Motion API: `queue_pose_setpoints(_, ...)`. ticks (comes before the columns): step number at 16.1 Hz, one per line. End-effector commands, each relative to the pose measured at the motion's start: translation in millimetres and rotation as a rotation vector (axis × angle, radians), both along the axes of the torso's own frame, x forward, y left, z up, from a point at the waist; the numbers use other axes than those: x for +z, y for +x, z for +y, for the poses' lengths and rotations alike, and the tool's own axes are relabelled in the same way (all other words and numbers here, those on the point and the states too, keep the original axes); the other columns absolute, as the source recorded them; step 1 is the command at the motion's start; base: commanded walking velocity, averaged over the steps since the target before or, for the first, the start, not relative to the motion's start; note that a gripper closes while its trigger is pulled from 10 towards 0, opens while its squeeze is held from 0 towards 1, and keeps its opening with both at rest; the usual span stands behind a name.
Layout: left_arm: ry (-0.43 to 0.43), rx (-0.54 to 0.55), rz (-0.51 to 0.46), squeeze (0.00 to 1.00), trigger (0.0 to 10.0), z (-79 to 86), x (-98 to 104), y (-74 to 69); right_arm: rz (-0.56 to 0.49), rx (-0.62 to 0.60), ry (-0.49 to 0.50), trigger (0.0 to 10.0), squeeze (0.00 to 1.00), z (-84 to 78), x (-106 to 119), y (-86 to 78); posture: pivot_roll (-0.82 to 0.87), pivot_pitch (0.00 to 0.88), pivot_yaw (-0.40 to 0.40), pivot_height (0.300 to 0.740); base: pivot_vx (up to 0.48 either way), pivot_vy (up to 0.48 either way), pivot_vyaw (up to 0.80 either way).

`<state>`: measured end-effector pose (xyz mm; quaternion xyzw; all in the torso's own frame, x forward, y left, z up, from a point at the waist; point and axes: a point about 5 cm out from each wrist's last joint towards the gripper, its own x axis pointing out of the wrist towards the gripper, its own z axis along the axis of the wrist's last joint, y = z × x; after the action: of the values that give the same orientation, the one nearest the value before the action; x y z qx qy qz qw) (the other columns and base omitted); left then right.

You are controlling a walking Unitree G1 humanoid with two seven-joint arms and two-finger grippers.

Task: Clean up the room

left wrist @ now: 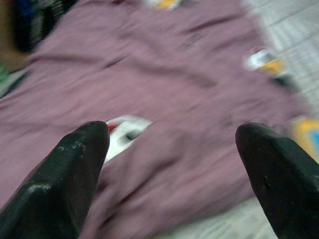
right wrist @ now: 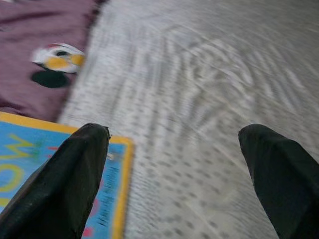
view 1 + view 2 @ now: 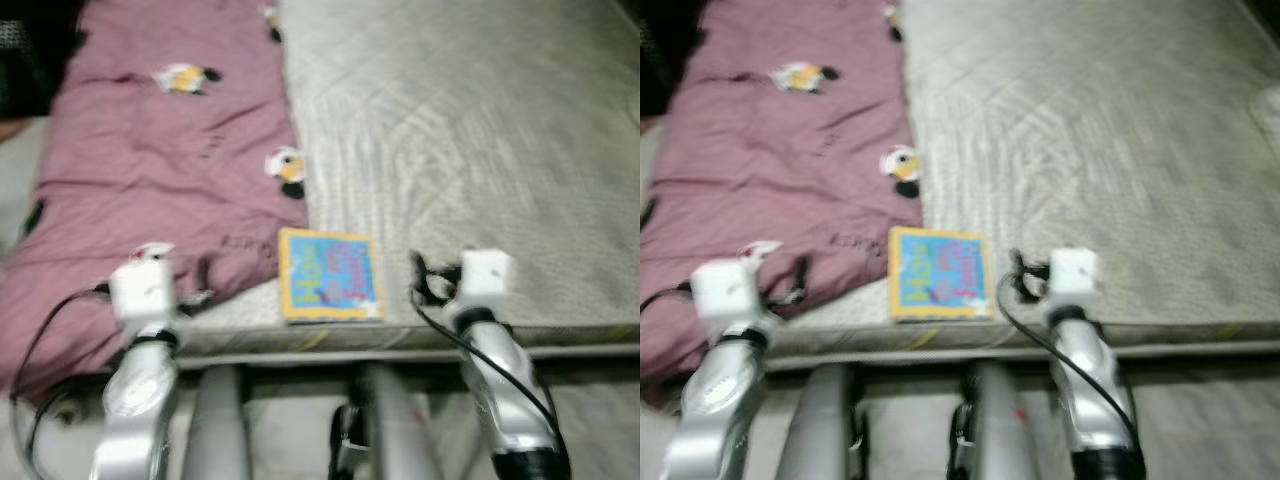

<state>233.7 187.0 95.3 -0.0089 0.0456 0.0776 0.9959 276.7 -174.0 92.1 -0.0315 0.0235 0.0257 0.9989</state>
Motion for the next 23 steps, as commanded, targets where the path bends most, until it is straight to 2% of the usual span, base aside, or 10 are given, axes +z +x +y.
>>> queue_pose_setpoints(1, -0.030, -0.018, 0.018, 0.00, 10.0, -7.8, -2.9, 1.5, 0.030, -0.040, -0.019, 10.0, 0.00, -14.2, -7.3, -8.3, 0.04, 0.217, -0.072, 0.601, 0.000, 0.000, 0.00)
queue_pose_setpoints(3, -0.052, 0.000, 0.066, 0.00, 10.0, -3.7, -9.4, 5.1, 0.031, -0.041, -0.031, 10.0, 0.00, -15.7, -7.0, -9.5, 0.03, 0.222, -0.079, 0.581, 0.000, 0.000, 0.00)
queue_pose_setpoints(6, -0.072, -0.014, 0.072, 0.00, 10.0, -0.7, -9.8, 11.3, 0.030, -0.049, -0.034, 10.0, 0.00, -17.6, -6.4, -10.8, 0.02, 0.228, -0.081, 0.581, 0.000, 0.000, 0.00)
queue_pose_setpoints(10, -0.100, -0.020, 0.133, 0.00, 10.0, 5.0, -16.8, 20.1, 0.028, -0.048, -0.039, 10.0, 0.00, -19.3, -5.2, -12.8, 0.00, 0.234, -0.084, 0.576, 0.000, 0.000, 0.00)
queue_pose_setpoints(13, -0.143, -0.068, 0.156, 0.00, 10.0, 8.9, -19.8, 35.3, 0.032, -0.061, -0.068, 10.0, 0.00, -26.8, -3.1, -18.3, -0.04, 0.252, -0.100, 0.552, 0.000, 0.000, 0.00)
queue_pose_setpoints(15, -0.180, -0.090, 0.150, 0.00, 10.0, 3.7, -19.0, 41.0, 0.034, -0.066, -0.078, 10.0, 0.00, -29.7, -3.0, -20.6, -0.05, 0.254, -0.102, 0.552, 0.000, 0.000, 0.00)
queue_pose_setpoints(17, -0.231, -0.143, 0.157, 0.00, 10.0, -9.1, -20.8, 48.7, 0.030, -0.066, -0.090, 10.0, 0.00, -30.3, -2.0, -21.6, -0.06, 0.251, -0.104, 0.552, 0.000, 0.000, 0.00)
queue_pose_setpoints(20, -0.263, -0.196, 0.146, 0.00, 10.0, -22.6, -17.1, 59.4, 0.027, -0.063, -0.097, 10.0, 0.00, -30.5, -0.4, -21.6, -0.07, 0.248, -0.109, 0.552, 0.000, 0.000, 0.00)
queue_pose_setpoints(23, -0.286, -0.220, 0.155, 0.00, 10.0, -27.7, -20.1, 68.2, 0.025, -0.061, -0.110, 10.0, 0.00, -31.3, 1.6, -22.8, -0.08, 0.246, -0.113, 0.552, 0.000, 0.000, 0.00)
